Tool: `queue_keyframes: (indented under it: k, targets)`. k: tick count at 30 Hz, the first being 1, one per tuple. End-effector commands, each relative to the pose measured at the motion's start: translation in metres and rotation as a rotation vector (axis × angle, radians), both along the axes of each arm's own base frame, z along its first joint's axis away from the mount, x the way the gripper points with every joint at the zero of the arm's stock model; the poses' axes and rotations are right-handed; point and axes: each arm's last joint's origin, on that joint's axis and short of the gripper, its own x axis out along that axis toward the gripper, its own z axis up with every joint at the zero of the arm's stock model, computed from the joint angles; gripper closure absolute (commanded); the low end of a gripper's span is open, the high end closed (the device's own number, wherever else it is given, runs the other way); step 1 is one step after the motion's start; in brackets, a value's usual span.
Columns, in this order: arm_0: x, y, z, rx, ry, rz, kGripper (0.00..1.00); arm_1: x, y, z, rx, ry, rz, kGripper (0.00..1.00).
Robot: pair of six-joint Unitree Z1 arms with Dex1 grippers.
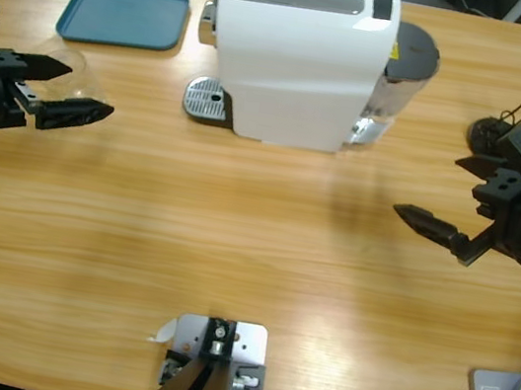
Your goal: Pour coffee
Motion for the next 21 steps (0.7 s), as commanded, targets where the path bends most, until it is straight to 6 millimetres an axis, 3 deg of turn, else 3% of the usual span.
queue_keyframes:
  k: [1,11,16,18,21]
  targets:
    - [-0.001,0.0,-0.012,0.031,0.034,-0.008,0.05,-0.002,0.0,-0.003,-0.022,0.005,0.015,0.073]
    - [-0.004,0.002,-0.009,0.023,0.016,-0.006,0.05,-0.004,-0.003,-0.002,-0.015,-0.001,0.014,0.073]
    - [-0.026,0.035,0.02,-0.019,-0.16,0.154,0.052,-0.004,-0.003,-0.001,-0.012,0.0,0.016,0.073]
    - [-0.026,0.035,0.034,-0.041,-0.178,0.146,0.059,-0.004,-0.002,-0.002,-0.013,0.001,0.016,0.073]
    - [-0.022,0.027,0.073,-0.146,-0.224,0.079,0.067,-0.004,-0.002,-0.002,-0.014,0.003,0.017,0.073]
